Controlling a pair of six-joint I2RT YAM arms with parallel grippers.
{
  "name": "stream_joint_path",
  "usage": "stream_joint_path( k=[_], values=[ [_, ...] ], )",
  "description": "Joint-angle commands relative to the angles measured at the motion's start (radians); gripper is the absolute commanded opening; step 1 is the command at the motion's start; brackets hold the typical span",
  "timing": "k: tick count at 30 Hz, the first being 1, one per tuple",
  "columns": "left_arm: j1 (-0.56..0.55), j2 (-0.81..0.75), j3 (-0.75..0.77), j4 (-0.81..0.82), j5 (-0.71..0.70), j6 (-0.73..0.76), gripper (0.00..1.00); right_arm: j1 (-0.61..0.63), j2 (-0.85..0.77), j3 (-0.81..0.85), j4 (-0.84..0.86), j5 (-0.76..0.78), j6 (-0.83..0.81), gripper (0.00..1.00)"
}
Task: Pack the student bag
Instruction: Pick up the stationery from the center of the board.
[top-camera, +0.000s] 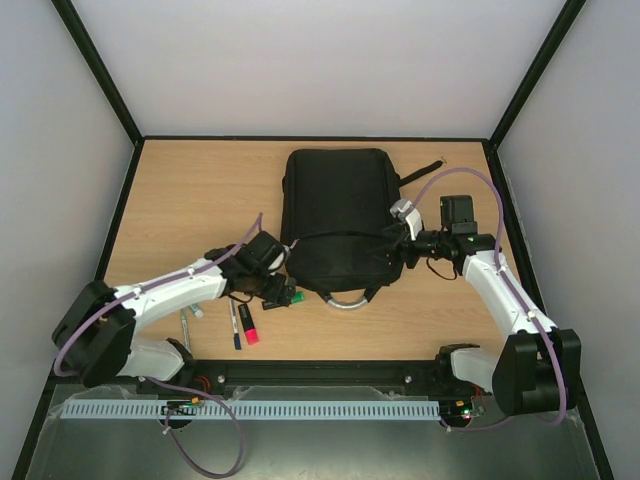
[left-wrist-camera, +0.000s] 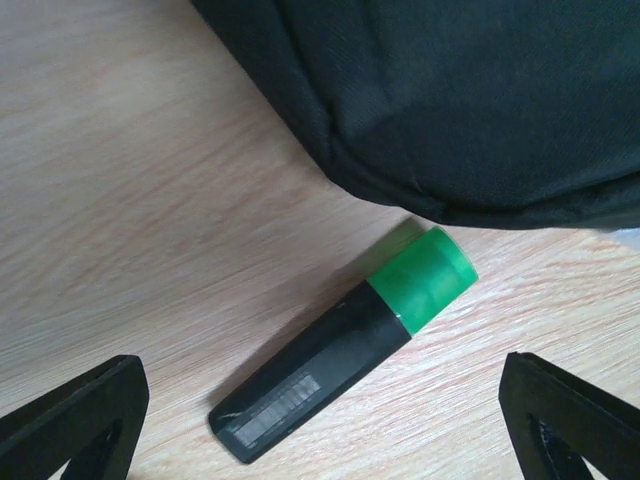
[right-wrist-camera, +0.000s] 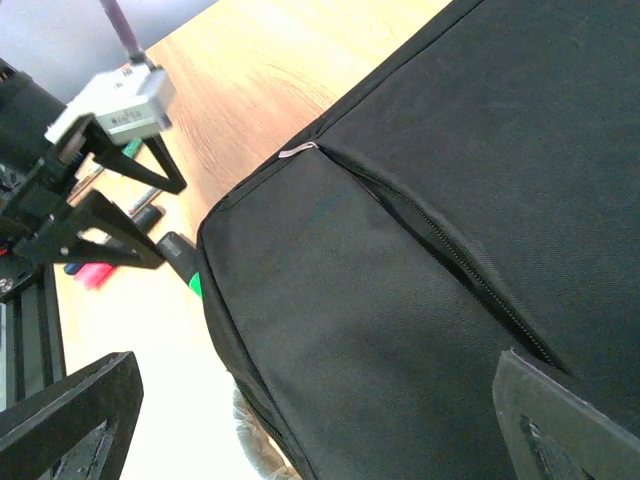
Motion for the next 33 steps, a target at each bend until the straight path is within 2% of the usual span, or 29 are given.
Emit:
stream_joint_path(
  k=[1,8,18,22,29,33],
  values=[
    [-0.057,0.079,0.014,0.039,-0.058,0.006,0.99,-0.003,0.014,0.016,-0.056,-0.05,-0.026,0.96],
    [-0.134,0.2,0.037,0.009,-0.19,-0.026,0.99,-0.003,0.016,0.013,-0.056,-0.04,-0.025,0.95],
    [-0.247,0.194,0.059,-0.092,-0.275,-0.095,0.55,-0.003,0.023,0.02,-0.068,-0.042,-0.033,0.92],
    [-0.289,0.207,0.055,-0.098,-0.261,-0.123,0.48,-0.002,0.024,0.02,-0.072,-0.035,-0.034,0.92],
    [-0.327,0.248,0.057,-0.1,-0.27,-0.176,0.47,-0.003,0.021,0.019,-0.07,-0.034,-0.032,0.92],
    [-0.328,0.265,0.066,-0.107,-0.283,-0.19,0.37,-0.003,0.022,0.019,-0.071,-0.035,-0.032,0.92]
  ],
)
